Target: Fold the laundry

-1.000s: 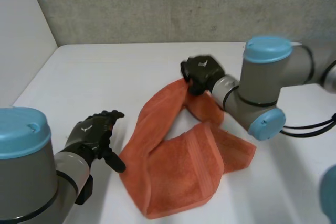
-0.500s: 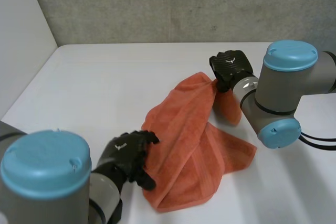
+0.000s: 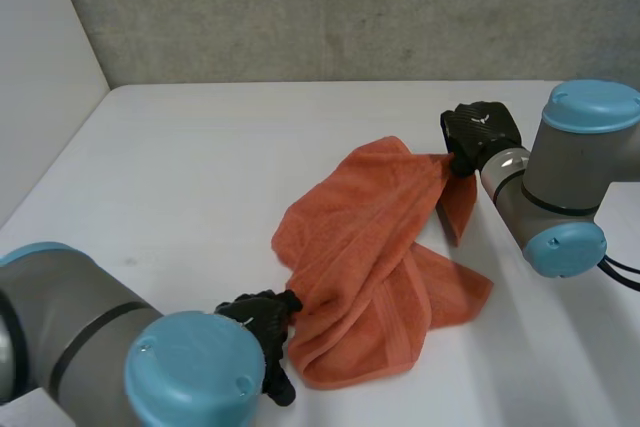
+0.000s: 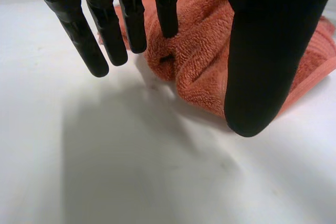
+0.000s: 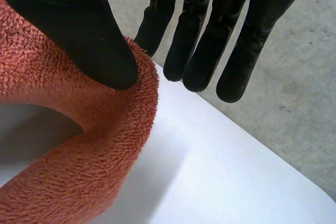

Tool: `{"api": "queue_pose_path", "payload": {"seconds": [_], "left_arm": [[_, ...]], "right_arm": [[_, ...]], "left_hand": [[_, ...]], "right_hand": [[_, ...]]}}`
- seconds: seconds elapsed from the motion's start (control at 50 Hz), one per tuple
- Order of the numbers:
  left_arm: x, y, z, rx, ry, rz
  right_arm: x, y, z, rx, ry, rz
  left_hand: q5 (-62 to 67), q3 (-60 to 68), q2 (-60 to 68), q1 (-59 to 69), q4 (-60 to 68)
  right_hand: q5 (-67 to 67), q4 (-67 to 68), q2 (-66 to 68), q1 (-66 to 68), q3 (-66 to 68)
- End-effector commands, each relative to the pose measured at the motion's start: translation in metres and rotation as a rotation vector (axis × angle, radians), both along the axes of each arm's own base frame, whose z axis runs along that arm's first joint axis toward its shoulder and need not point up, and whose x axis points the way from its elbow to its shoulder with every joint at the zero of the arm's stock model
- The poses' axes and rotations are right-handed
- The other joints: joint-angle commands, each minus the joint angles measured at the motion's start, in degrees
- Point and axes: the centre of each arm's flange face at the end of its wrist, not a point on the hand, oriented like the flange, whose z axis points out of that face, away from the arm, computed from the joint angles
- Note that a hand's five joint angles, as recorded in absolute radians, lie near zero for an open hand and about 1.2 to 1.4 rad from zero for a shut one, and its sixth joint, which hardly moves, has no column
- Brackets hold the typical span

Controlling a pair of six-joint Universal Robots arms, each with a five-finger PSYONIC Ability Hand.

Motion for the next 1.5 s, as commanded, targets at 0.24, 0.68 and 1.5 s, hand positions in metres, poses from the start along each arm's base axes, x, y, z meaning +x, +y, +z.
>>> {"api": "queue_pose_path", "payload": {"seconds": [0.24,0.68,1.5], "left_arm": [[-0.036,-0.024,-0.011,-0.058,0.078,-0.014],[-0.065,-0.065,-0.009,-0.207,0.051,-0.038],[-0.031,-0.136,0.005,-0.571,-0.085,-0.187]], "right_arm": [[-0.001,0.005,0.001,-0.021,-0.006,0.010],[0.001,-0.017,0.035,-0.186,0.028,0.000],[-0.019,0.005,0.015,0.022,0.204,0.050]], "left_hand": [[13.5,13.3,13.4,13.2,13.5],[54.3,54.2,54.3,54.1,54.3],[41.6,41.4,41.5,41.3,41.6]], "right_hand": [[14.9,11.8,12.4,24.3,12.2],[14.9,11.8,12.4,24.3,12.2],[14.9,11.8,12.4,24.3,12.2]]}}
